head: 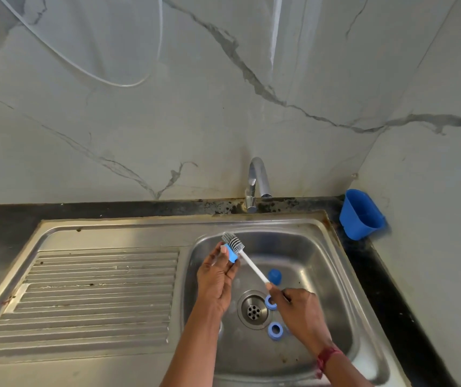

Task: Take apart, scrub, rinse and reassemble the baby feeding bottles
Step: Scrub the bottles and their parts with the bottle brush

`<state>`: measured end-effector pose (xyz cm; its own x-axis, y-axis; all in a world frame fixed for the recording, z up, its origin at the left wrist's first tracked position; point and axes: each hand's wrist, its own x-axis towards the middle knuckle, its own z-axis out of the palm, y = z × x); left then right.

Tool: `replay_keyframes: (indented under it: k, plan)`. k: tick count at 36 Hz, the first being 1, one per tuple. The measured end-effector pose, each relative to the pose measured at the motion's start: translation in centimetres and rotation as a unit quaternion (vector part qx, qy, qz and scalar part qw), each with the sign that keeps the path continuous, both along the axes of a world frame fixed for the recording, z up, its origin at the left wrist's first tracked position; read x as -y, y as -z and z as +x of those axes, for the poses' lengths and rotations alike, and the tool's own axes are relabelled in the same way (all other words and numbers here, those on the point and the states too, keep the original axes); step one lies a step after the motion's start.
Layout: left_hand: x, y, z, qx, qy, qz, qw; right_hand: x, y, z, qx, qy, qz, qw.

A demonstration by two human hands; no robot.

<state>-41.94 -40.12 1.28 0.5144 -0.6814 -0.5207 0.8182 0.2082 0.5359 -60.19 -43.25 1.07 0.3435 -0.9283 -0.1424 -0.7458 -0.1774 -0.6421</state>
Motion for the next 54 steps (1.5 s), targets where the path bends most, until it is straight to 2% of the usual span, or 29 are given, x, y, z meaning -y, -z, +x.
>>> replay_keyframes:
  k: [5, 13, 20, 25, 33, 49, 54]
  plan:
    - [0.7, 0.4, 0.1, 0.003, -0.015, 0.006, 1.0, 0.7, -0.1, 0.3, 0.034, -0.003, 0.008, 0.999]
    - [0.0, 1.3, 1.1, -0.018, -0.035, 0.042, 0.998, 0.4, 1.2, -0.4, 0.009, -0.022, 0.021, 0.999]
    - [0.3, 1.2, -0.3, -0.041, -0.027, 0.017, 0.999, 0.7, 0.1, 1.3, 0.046, -0.018, 0.026, 0.998]
    - [0.2, 1.2, 1.1, -0.061, -0.064, 0.015, 0.996, 0.0, 0.5, 1.1, 0.024, -0.026, 0.015, 0.999]
    - [-0.6, 1.0, -0.4, -0.028, -0.001, 0.005, 1.0, -0.4, 0.1, 1.8, 0.047, 0.005, 0.031, 0.998]
    - [-1.7, 0.7, 1.8, -0.056, -0.057, 0.02, 0.997, -2.5, 0.6, 1.5, 0.003, -0.024, -0.021, 0.999]
    - [-1.7, 1.1, 2.2, -0.021, -0.003, 0.03, 0.999, -2.8, 1.4, 1.1, -0.018, -0.002, 0.017, 1.0]
